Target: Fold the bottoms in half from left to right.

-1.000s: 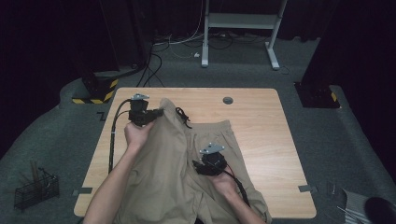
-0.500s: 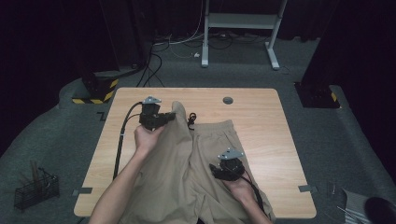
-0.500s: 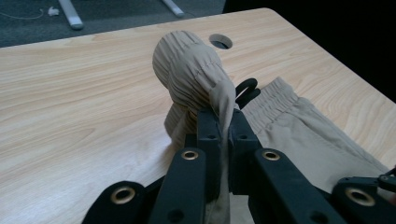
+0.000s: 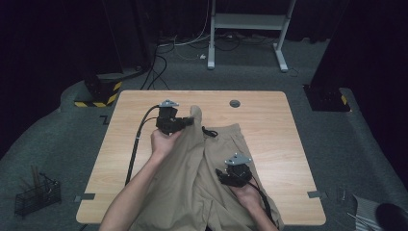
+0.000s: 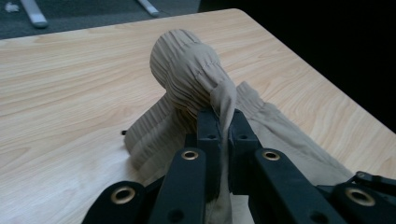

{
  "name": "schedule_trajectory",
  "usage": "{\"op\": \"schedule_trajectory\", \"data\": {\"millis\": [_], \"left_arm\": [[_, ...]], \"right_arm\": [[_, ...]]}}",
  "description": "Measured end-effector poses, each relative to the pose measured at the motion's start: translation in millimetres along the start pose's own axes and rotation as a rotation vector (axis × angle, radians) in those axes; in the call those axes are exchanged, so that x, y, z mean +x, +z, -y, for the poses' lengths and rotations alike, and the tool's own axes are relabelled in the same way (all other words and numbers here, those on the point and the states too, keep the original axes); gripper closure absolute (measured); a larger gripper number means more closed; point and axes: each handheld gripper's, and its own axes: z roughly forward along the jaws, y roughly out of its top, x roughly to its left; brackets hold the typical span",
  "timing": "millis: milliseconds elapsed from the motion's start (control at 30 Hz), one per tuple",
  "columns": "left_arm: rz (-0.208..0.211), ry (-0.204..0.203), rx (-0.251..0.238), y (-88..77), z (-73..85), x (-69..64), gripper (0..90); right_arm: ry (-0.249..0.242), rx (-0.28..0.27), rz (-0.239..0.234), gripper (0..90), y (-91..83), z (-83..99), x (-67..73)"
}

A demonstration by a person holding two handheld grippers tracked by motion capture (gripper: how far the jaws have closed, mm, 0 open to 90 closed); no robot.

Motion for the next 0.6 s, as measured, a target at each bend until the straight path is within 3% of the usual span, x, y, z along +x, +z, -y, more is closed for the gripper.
{"op": "schedule_trajectory", "data": {"millis": [600], "left_arm": [[0.072,0.024,0.008,35.8,-14.6,-30.4,86.5]], "right_arm": [[-0.005,-0.001,0.001,40.6,0.1,0.0,-0.3]]}}
